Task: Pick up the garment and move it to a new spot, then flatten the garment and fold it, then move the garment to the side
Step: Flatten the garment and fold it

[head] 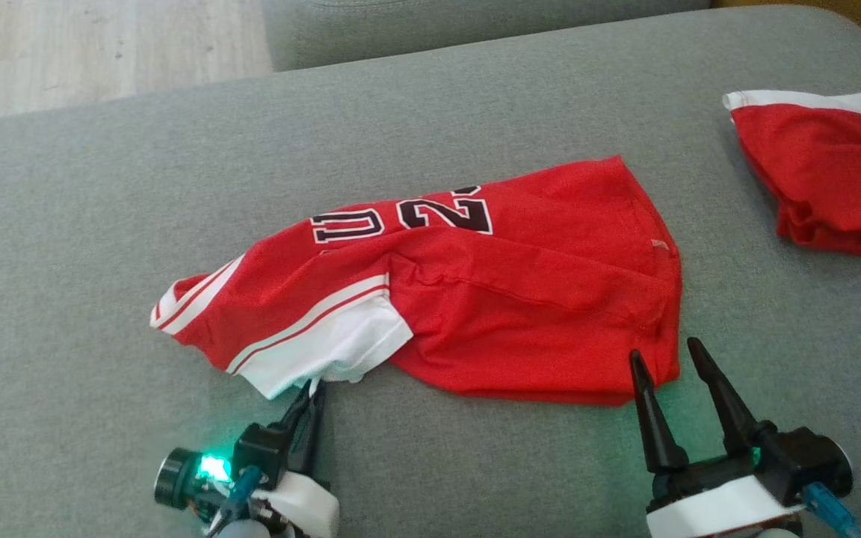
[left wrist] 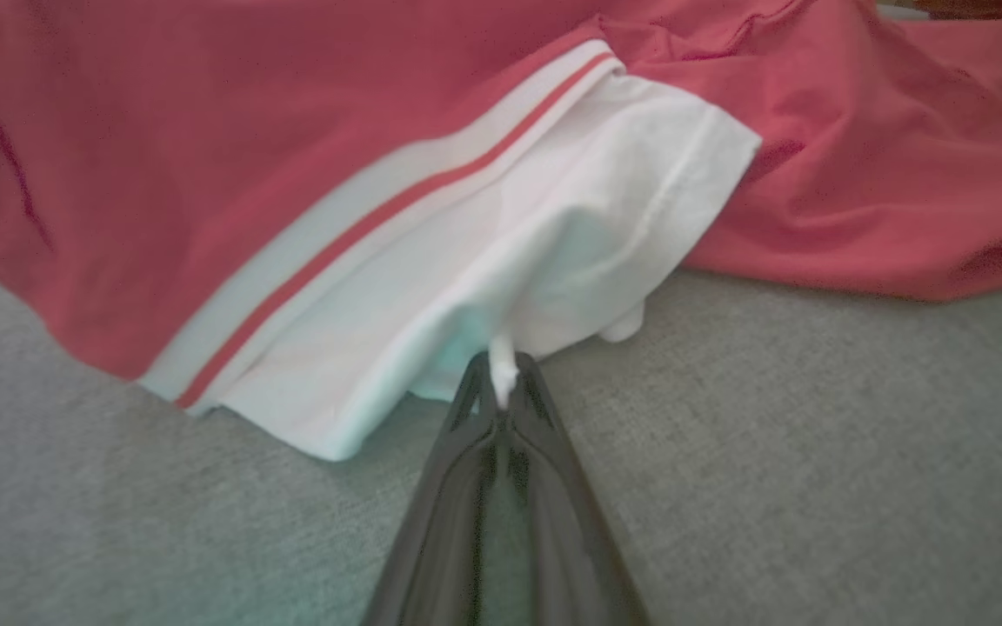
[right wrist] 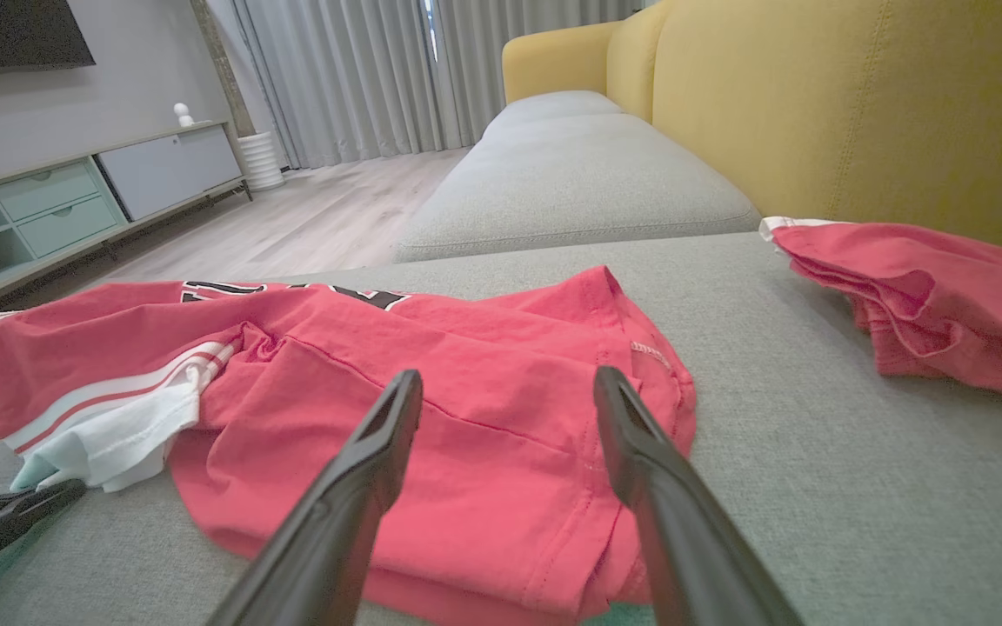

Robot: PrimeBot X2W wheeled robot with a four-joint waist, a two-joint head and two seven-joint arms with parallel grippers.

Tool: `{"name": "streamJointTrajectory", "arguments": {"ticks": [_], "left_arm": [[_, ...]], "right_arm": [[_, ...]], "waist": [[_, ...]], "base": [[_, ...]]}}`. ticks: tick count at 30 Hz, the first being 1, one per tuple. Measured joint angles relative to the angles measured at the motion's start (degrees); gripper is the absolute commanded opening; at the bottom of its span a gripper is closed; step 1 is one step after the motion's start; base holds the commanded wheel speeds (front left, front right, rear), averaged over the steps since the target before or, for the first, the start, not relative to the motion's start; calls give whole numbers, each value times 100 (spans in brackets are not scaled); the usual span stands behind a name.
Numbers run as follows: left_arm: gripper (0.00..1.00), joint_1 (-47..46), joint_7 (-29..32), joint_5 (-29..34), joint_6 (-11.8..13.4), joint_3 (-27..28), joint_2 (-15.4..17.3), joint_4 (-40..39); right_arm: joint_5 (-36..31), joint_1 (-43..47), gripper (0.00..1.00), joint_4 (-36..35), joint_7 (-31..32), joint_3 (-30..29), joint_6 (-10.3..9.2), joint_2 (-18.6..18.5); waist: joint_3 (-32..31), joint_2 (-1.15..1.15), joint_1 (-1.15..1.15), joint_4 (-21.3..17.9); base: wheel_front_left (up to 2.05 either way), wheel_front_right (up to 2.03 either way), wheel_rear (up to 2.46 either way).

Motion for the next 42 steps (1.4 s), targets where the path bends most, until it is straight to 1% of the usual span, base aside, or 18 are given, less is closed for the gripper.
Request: {"name": "streamJointTrajectory", "arguments": {"ticks": [3, 6, 9, 10, 11, 16, 21, 27, 31, 33, 34, 42], "left_arm": [[0, 23, 9, -35, 32, 16, 9, -197], [0, 110, 9, -35, 149, 94, 54, -723], [0, 282, 9, -58, 218, 227, 157, -1303], [0, 355, 9, -58, 238, 248, 216, -1478], [0, 480, 9, -58, 267, 289, 318, -1748], [0, 541, 9, -30, 314, 383, 453, -2235], [0, 532, 9, -30, 314, 389, 494, -2337], [0, 532, 9, -30, 313, 372, 494, -2376], [0, 532, 9, -30, 313, 369, 497, -2405], [0, 533, 9, -31, 313, 369, 511, -2405], [0, 533, 9, -31, 313, 370, 522, -2405], [0, 534, 9, -31, 313, 371, 581, -2410]], "right_arm": [[0, 2, 100, 5, 0, -40, 0, 0], [0, 2, 100, 81, 0, -104, 0, -1], [3, -1, 100, 307, 0, -236, 0, -2], [25, -8, 100, 427, 0, -283, 0, -2], [86, -61, 100, 712, 0, -368, 0, -2], [93, -606, 100, 1496, 0, -641, 0, -24], [112, -1065, 100, 2230, 54, -645, 0, -93], [170, -1178, 100, 2657, 75, -594, 1, -108], [170, -1196, 89, 2802, 58, -595, 0, -109], [167, -1238, 95, 2855, 46, -600, 0, -108], [148, -1271, 100, 2874, 42, -610, 0, -108], [3, -1374, 100, 2805, 18, -682, 0, -100]], "waist": [[-32, 0, 0, 74], [-73, 0, 0, 170], [-98, 0, 0, 289], [-103, 0, 0, 331], [-101, 0, 0, 412], [-55, 0, 0, 561], [-31, 0, 0, 644], [-49, 0, 0, 728], [-57, 0, 0, 754], [-64, 0, 0, 762], [-67, 0, 0, 765], [-109, 0, 0, 796]], "base": [[0, 0, 0], [0, 0, 0], [0, 0, 0], [0, 0, 0], [0, 0, 0], [0, 0, 0], [0, 0, 0], [0, 0, 0], [0, 0, 0], [0, 0, 0], [0, 0, 0], [0, 0, 0]]}}
